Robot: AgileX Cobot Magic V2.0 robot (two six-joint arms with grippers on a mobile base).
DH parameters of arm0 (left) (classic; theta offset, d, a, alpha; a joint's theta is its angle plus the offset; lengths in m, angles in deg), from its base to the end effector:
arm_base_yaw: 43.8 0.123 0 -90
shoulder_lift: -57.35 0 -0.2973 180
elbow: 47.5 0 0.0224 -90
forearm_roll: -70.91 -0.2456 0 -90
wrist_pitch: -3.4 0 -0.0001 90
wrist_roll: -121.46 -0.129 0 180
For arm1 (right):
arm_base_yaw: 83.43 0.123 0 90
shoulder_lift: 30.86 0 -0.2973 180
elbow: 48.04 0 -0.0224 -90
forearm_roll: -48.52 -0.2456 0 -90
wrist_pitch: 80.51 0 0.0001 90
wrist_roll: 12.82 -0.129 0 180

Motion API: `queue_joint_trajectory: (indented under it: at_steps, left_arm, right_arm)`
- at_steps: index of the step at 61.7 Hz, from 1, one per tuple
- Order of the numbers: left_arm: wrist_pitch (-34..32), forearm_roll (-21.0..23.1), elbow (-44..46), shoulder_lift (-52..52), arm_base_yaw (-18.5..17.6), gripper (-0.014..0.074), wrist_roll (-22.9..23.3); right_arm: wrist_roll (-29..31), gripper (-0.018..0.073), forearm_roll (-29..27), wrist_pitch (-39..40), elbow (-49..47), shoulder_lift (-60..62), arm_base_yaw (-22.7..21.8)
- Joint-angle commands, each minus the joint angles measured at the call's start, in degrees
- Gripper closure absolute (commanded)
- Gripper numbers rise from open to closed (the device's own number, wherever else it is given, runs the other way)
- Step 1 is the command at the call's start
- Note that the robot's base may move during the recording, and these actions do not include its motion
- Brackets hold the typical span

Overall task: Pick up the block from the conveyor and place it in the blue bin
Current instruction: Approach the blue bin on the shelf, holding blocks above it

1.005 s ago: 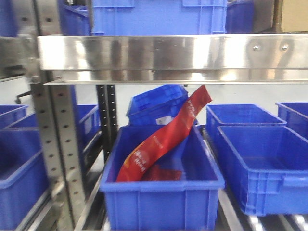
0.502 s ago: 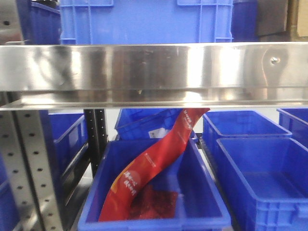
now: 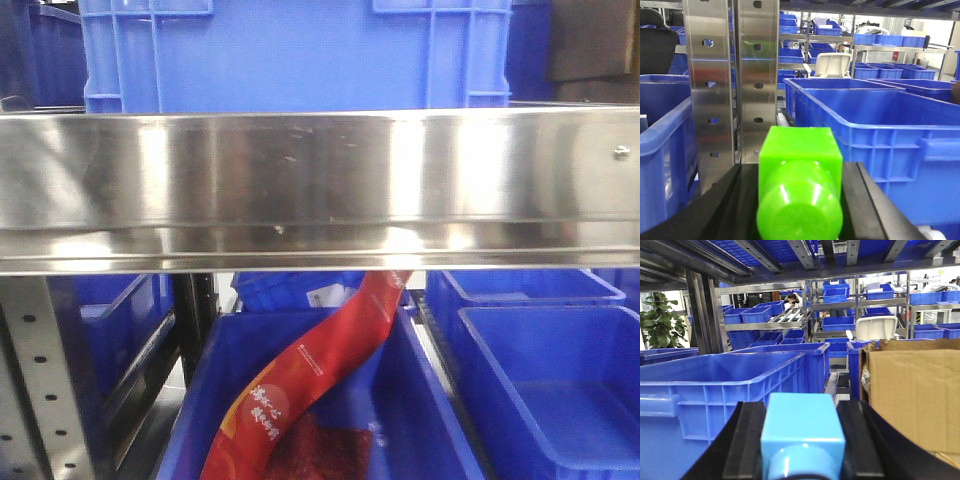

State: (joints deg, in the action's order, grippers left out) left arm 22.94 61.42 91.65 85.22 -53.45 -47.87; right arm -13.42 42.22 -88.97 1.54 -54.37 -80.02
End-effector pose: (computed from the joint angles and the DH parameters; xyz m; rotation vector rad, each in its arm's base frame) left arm 0.0866 -0.0075 0.3764 0.0625 1.5360 -0.1154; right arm 0.0832 0.0071 0.3534 0.0292 1.4240 0.1590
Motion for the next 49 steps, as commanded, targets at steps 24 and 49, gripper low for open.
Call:
queue_joint_trajectory:
  at_steps: [24, 49]
  left_arm:
    - [-1.11, -0.10, -0.05, -0.10, -0.24, 0.0707, -0.15]
    - [-1.60, -0.10, -0.05, -0.10, -0.24, 0.0707, -0.15]
  right_arm:
    - [0.16, 0.0721, -0.01, 1.23, -0.05, 0.09, 0.00]
    - [0.16, 0.0721, -0.01, 1.23, -0.05, 0.09, 0.00]
